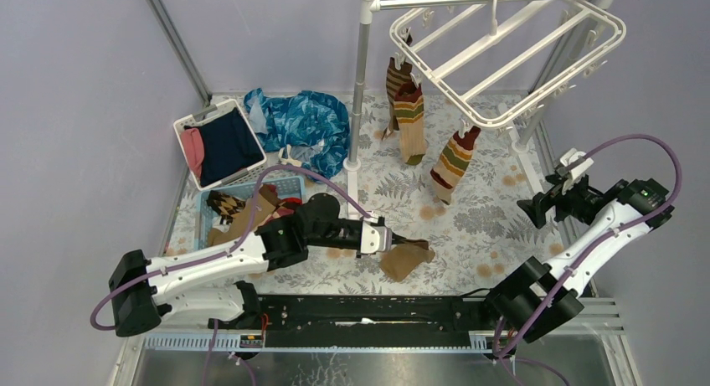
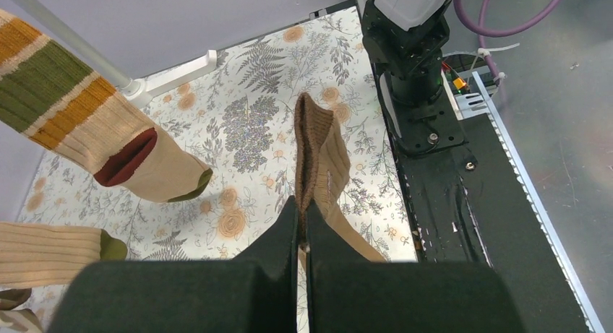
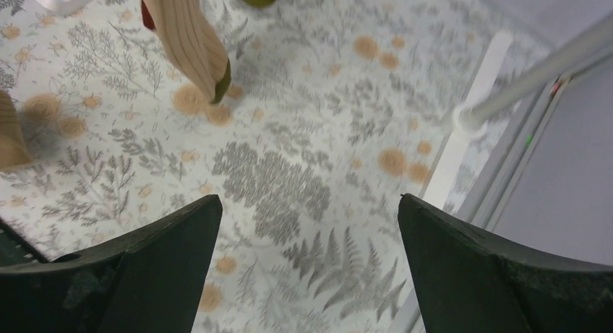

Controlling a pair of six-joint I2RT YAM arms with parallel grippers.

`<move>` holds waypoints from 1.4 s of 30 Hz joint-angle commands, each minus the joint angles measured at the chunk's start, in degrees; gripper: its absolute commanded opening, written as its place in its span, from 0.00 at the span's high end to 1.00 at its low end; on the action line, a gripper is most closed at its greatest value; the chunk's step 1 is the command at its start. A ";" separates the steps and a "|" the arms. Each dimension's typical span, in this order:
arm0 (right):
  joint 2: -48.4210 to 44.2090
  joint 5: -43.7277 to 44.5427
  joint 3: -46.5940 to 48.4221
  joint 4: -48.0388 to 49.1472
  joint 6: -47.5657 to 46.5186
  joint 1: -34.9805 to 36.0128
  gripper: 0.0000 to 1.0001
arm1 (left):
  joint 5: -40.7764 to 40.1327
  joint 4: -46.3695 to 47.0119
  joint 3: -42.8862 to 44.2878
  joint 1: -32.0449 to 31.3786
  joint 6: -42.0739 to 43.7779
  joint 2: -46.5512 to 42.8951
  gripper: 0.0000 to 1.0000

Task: Clip the socks to the hanger
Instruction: Rotate the hanger at the clothesline.

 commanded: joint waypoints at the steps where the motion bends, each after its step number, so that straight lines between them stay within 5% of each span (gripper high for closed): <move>1: 0.21 -13.50 2.45 -5.89 -15.81 0.28 0.00 | 1.50 3.52 0.83 0.58 -0.21 1.11 1.00; 5: 5.76 -19.05 7.53 -6.05 -6.90 2.10 0.00 | 1.40 3.36 1.76 0.66 -0.22 2.15 1.00; 10: -0.31 -17.07 5.04 -6.00 -6.24 13.97 0.00 | 1.65 2.51 2.39 0.83 0.18 2.05 1.00; 15: -3.67 -20.98 11.68 -5.22 1.15 14.57 0.00 | 2.53 2.84 2.30 1.28 0.38 1.77 1.00; 21: -6.76 -25.86 12.15 10.80 18.90 14.56 0.00 | 4.02 2.17 2.07 1.28 -0.19 0.16 1.00; 30: -2.98 -30.18 13.48 25.78 31.44 14.87 0.00 | 4.81 3.48 0.96 1.23 -0.58 -0.30 1.00; 42: -1.48 -30.15 12.38 32.44 41.54 22.14 0.00 | 5.41 3.98 1.42 1.28 -1.40 0.78 1.00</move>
